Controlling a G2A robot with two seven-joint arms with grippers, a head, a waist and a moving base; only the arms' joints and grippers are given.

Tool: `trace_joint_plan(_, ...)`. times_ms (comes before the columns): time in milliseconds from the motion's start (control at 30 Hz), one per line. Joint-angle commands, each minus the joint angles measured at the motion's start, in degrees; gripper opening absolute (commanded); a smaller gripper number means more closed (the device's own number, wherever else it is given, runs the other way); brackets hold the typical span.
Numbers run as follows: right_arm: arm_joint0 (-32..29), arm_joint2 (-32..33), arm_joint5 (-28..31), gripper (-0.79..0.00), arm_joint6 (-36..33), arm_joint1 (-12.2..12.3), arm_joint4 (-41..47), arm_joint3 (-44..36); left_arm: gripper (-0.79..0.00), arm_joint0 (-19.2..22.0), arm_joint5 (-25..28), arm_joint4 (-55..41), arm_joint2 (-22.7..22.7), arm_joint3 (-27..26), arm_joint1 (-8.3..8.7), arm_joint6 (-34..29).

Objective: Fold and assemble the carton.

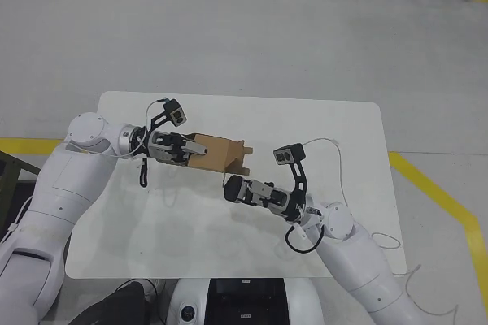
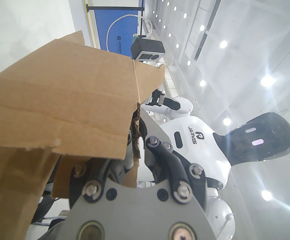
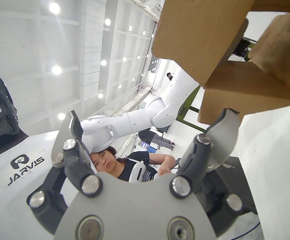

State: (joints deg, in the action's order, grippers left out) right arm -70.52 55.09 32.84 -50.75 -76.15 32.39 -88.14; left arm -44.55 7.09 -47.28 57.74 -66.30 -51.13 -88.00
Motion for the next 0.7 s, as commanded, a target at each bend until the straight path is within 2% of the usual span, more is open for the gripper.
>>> trace_joint_plan(0,0.22,-0.18,0.20,0.000,0.21,-0.08,0.14,0.17,-0.785,0.03,0.09,0.03,0.06,-0.02,-0.05,0.00)
trace_joint_plan(667,2.53,-4.85,2.77,0.000,3.96,-1.99,1.81,4.29,-0.785,-0.90,-0.61,0.27,0.53,-1.37,-0.12,0.00)
